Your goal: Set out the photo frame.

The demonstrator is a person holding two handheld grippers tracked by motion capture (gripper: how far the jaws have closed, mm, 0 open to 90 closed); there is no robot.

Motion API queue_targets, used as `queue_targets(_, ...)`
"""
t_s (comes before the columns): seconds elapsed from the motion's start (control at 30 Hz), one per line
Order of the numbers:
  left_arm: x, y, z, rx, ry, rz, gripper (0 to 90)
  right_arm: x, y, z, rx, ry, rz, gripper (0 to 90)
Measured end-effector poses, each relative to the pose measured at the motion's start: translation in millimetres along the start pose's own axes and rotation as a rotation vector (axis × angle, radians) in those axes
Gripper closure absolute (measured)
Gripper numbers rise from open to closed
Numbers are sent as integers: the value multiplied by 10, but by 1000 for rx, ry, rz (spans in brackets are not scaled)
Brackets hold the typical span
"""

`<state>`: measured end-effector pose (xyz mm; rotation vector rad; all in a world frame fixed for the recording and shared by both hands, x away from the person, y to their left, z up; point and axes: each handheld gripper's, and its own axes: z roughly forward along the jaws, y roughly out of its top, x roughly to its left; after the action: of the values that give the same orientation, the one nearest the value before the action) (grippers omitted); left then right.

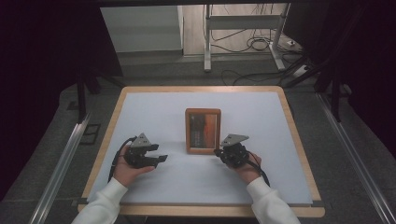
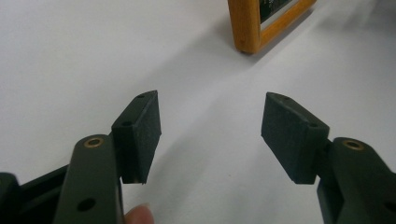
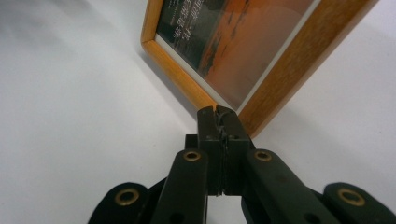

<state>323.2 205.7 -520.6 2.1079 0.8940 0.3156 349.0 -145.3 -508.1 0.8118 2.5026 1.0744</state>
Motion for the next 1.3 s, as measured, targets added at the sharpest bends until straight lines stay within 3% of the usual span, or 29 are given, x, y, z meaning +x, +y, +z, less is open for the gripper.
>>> queue_targets(0.2, -4, -5, -12, -6, 1, 0, 372, -34, -17, -98, -23, -2, 19, 891)
queue_targets(0.37, -18, -13, -32, -12, 2, -1, 372, -84, -134, -290, -50, 1, 54, 853)
queue_targets(0.43, -23, -12, -40, -16, 3, 0, 372, -114, -204, -372, -62, -2, 72, 755)
queue_targets(0.5, -28, -11, -40, -16, 5, 1, 370, -149, -298, -487, -88, -22, 99, 534)
queue_targets(0.53, -29, -10, -39, -16, 6, 1, 369, -156, -337, -539, -95, -46, 116, 478)
queue_targets(0.7, -41, -10, -42, -18, 10, 2, 360, -207, -563, -768, -117, -99, 172, 311)
queue_targets(1.0, -68, -21, -38, -16, 17, -5, 353, -325, -988, -1035, -114, -171, 254, 239)
queue_targets(1.3, -68, -40, -55, -14, 21, -7, 352, -298, -955, -991, -104, -156, 225, 208)
